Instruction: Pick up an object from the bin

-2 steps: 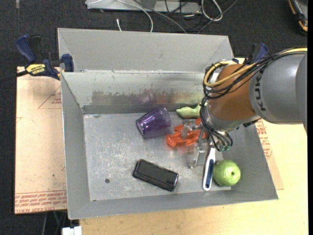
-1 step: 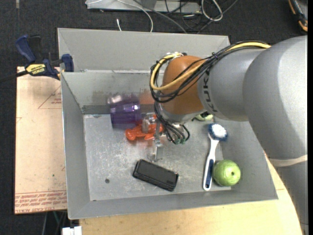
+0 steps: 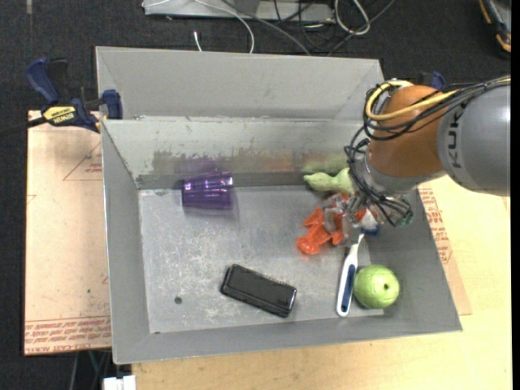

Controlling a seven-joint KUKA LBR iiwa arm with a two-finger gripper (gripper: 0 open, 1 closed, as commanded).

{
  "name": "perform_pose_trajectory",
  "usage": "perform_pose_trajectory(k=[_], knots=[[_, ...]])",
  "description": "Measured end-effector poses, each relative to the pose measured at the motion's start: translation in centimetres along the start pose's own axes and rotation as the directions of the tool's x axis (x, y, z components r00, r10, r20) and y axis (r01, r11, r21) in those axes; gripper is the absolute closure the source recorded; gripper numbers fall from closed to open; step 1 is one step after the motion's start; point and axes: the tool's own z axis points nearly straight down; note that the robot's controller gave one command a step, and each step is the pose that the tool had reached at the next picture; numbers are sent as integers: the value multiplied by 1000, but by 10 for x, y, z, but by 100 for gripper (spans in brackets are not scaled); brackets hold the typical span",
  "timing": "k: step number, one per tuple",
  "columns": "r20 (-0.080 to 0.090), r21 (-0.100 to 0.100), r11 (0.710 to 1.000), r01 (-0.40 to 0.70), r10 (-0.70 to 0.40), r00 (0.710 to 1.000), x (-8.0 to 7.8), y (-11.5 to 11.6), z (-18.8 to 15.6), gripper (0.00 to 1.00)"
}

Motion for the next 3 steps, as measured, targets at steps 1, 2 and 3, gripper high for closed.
perform_pose_trajectory(k=[1, 2, 3], knots=[[2, 1, 1000, 4, -4, 1000, -1, 2, 0, 100], [-2, -2, 1000, 4, -4, 1000, 0, 4, -26, 100], [-2, -2, 1000, 2, -2, 1000, 0, 4, -64, 100]])
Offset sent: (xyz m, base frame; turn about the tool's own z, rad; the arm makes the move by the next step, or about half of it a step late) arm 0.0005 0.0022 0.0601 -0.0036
